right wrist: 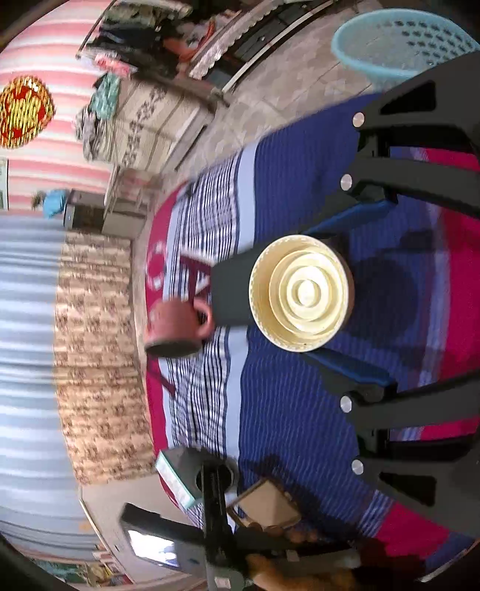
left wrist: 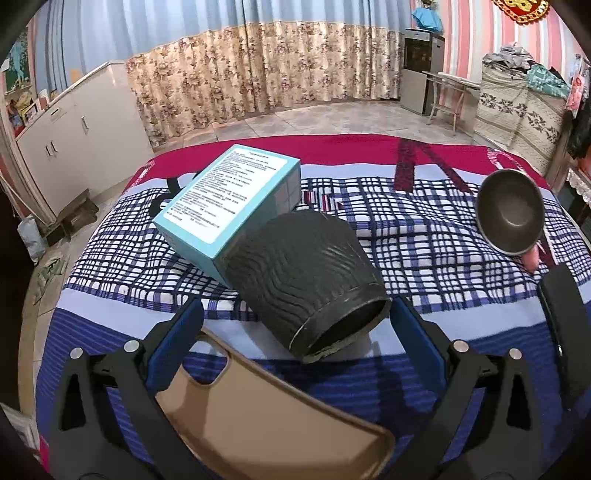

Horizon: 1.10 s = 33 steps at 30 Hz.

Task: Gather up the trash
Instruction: 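Grasp the cream round lid with right tool while left grasps black mesh cylinder, then carry the cream lid and black cylinder over the blue basket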

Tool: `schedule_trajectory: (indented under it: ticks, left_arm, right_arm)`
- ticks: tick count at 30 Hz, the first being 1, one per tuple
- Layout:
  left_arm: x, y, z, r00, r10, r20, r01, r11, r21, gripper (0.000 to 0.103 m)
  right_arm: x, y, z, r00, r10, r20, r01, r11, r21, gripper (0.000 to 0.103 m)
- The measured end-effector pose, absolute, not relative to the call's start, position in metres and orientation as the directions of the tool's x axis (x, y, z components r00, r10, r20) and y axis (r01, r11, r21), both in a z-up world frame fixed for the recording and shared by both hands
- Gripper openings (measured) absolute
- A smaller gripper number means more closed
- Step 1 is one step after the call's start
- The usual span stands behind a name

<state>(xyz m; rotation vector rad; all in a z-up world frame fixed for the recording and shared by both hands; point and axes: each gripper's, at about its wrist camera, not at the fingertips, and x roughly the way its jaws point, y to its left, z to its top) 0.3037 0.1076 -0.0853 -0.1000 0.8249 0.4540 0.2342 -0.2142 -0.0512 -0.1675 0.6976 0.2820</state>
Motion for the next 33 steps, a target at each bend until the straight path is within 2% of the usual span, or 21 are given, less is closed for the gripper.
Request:
schedule_trajectory:
  ticks: [3,4,5,12,15,21,33]
  left_arm:
    - [0.307,0.11,-0.09,0.588,0.331,-0.738,-0.42,0.905,0.071,0.086]
    - [0.307,0.11,-0.091,0.59,0.301,-0.749,-0.405,0.913,0.048,0.077]
    - [0.307,0.11,-0.092,0.594,0.281,-0.754,-0.396,0.918,0.03,0.073]
    - [0.287,0.095,-0.08,0.629,0.285,-0.723,-0.378,0.925,0.036,0.069]
    - [0.275,0.083,-0.073,0.651,0.277,-0.707,-0.351,0.935,0.043,0.068]
    - [0.25,0.045,-0.058,0.71,0.198,-0.675,-0.257,0.966,0.012,0.067]
    - [0.243,-0.057,-0.046,0.761,0.014,-0.648,-0.025,1.0,-0.008,0.064]
  right_arm:
    - [0.226,-0.245,-0.045,0.745,0.168,-0.645,-0.255,0.966,-0.043,0.06]
    - [0.223,-0.256,-0.043,0.75,0.158,-0.643,-0.237,0.971,-0.038,0.06]
    - [0.221,-0.264,-0.041,0.754,0.149,-0.639,-0.222,0.974,-0.035,0.06]
    - [0.205,-0.34,-0.036,0.793,0.101,-0.6,-0.07,0.995,0.075,0.06]
    - [0.205,-0.361,-0.04,0.801,0.047,-0.597,-0.011,0.998,0.065,0.06]
    - [0.202,-0.403,-0.044,0.81,-0.067,-0.583,0.1,0.995,0.025,0.06]
    - [0.191,-0.468,-0.045,0.802,-0.18,-0.569,0.251,0.967,0.049,0.06]
